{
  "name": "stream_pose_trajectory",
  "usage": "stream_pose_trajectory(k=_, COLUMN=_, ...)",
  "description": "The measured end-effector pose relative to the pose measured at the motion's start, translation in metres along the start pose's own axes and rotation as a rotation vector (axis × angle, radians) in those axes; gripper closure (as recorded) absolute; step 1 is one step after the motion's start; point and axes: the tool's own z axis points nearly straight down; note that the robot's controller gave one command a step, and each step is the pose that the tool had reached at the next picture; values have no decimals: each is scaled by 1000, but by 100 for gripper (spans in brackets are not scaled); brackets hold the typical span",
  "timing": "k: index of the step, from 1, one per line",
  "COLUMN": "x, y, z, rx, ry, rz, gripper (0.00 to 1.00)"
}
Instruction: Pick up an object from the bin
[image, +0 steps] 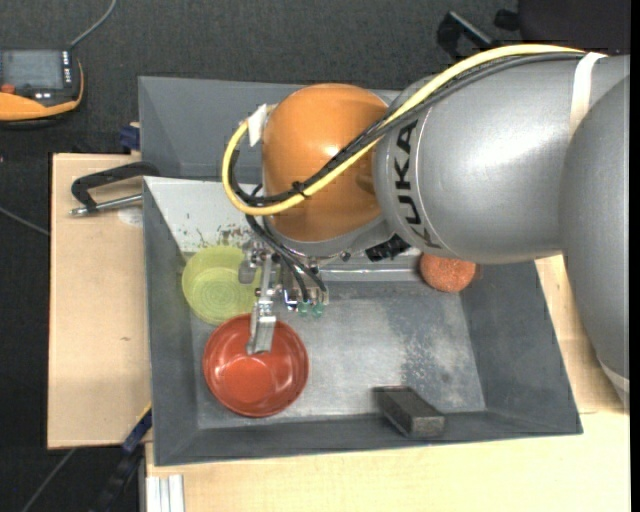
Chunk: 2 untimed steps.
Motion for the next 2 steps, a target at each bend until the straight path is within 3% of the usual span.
stream_pose_trajectory(k=1, x=-18, y=-26, z=-23, rx=-2, ry=-8, rz=-233, gripper=0)
stream_pose_trajectory(k=2, x=-18, y=-31, z=116, rx=-1, ry=-3, rz=-438, gripper=0)
